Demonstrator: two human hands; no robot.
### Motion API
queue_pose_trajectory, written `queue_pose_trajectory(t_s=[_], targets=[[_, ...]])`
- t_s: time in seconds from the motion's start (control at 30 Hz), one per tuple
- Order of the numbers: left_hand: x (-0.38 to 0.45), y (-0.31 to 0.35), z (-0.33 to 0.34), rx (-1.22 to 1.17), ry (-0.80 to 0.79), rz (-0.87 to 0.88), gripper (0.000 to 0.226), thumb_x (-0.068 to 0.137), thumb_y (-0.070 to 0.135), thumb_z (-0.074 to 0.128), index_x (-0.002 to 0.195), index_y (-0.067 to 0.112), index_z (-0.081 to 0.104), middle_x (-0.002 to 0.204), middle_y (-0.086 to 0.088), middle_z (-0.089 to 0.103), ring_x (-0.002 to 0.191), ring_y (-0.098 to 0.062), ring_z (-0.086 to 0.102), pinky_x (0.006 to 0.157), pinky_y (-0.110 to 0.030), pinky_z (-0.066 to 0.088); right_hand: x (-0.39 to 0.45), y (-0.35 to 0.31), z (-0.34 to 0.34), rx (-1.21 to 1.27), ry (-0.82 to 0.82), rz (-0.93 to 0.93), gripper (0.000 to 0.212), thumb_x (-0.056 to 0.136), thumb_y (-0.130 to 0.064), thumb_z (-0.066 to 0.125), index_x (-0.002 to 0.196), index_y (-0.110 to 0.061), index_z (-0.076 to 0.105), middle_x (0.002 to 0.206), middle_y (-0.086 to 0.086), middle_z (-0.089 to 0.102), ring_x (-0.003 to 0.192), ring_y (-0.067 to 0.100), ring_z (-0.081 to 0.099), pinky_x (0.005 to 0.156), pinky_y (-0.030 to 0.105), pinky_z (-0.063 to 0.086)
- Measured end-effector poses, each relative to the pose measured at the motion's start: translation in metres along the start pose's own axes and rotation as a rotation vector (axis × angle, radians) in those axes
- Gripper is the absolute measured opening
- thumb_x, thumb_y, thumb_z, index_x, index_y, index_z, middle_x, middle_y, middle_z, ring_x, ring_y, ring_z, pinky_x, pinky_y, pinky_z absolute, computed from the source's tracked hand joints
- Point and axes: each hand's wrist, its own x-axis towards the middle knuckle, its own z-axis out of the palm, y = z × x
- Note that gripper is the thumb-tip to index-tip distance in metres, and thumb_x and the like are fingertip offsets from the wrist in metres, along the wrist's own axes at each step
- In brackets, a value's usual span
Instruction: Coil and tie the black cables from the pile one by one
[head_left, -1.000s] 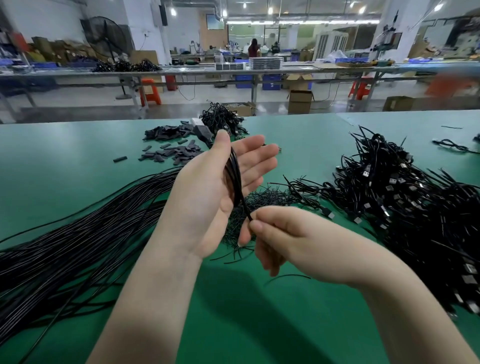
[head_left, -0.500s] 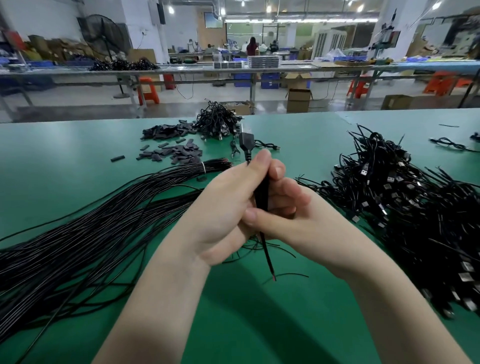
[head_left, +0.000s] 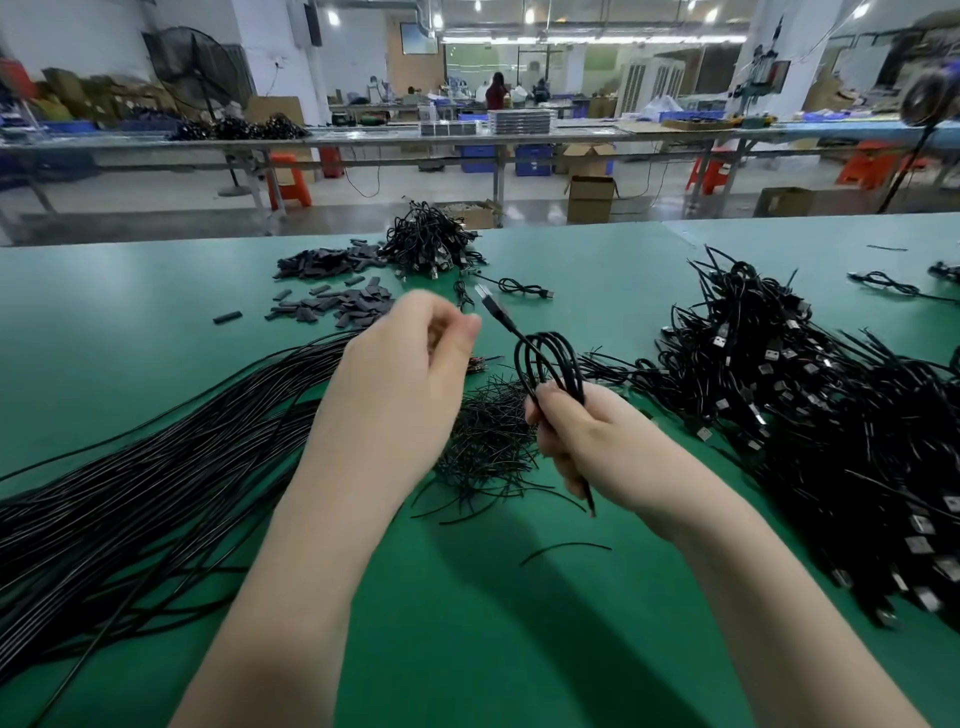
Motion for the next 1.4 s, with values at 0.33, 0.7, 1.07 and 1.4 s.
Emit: queue_pose_trajectory(t_s=[0.33, 0.7, 1.07, 1.4], targets=[[-0.014, -0.002, 0.033, 0.634, -0.586, 0.554, 0.061, 0.086, 0.055, 0.058, 0.140, 0.031, 0.042, 0.136, 0.010, 0.052, 0.127, -0.016, 0.048, 0.106, -0.037, 0.038, -0.011, 0.032, -0.024, 0.078, -0.649, 0.384, 0.031, 0.103, -0.027, 0.036, 0.076, -0.021, 0.048, 0.054, -0.007, 0.039, 0.041, 0.009, 0.027, 0.040, 0.019, 0.029], [-0.098, -0.041, 0.030, 0.773, -0.588, 0.820, 0.015, 0.072, 0.022, 0.059, 0.058, 0.027, 0.058, 0.052, 0.012, 0.047, 0.038, -0.008, 0.043, 0.037, -0.021, 0.031, -0.037, 0.055, -0.008, 0.096, -0.962, 0.470, 0.032, 0.097, -0.048, 0.040, 0.081, -0.023, 0.051, 0.057, -0.010, 0.037, 0.047, 0.005, 0.032, 0.046, 0.015, 0.030], [-0.094, -0.045, 0.016, 0.656, -0.614, 0.595, 0.029, 0.089, 0.039, 0.032, 0.073, 0.025, 0.051, 0.065, 0.009, 0.050, 0.053, -0.015, 0.051, 0.044, -0.027, 0.036, -0.019, 0.051, 0.002, 0.109, -0.996, 0.392, 0.034, 0.097, -0.052, 0.043, 0.092, -0.025, 0.063, 0.064, -0.011, 0.049, 0.051, 0.005, 0.038, 0.045, 0.014, 0.029], [-0.004, -0.020, 0.018, -0.648, -0.288, -0.303, 0.028, 0.099, 0.030, 0.028, 0.074, 0.020, 0.036, 0.053, 0.012, 0.030, 0.050, -0.009, 0.024, 0.053, -0.032, 0.027, 0.042, 0.082, 0.035, -0.717, 0.213, 0.127, 0.055, 0.089, -0.057, 0.056, 0.135, -0.028, 0.053, 0.120, 0.001, 0.058, 0.105, 0.020, 0.058, 0.083, 0.033, 0.047]])
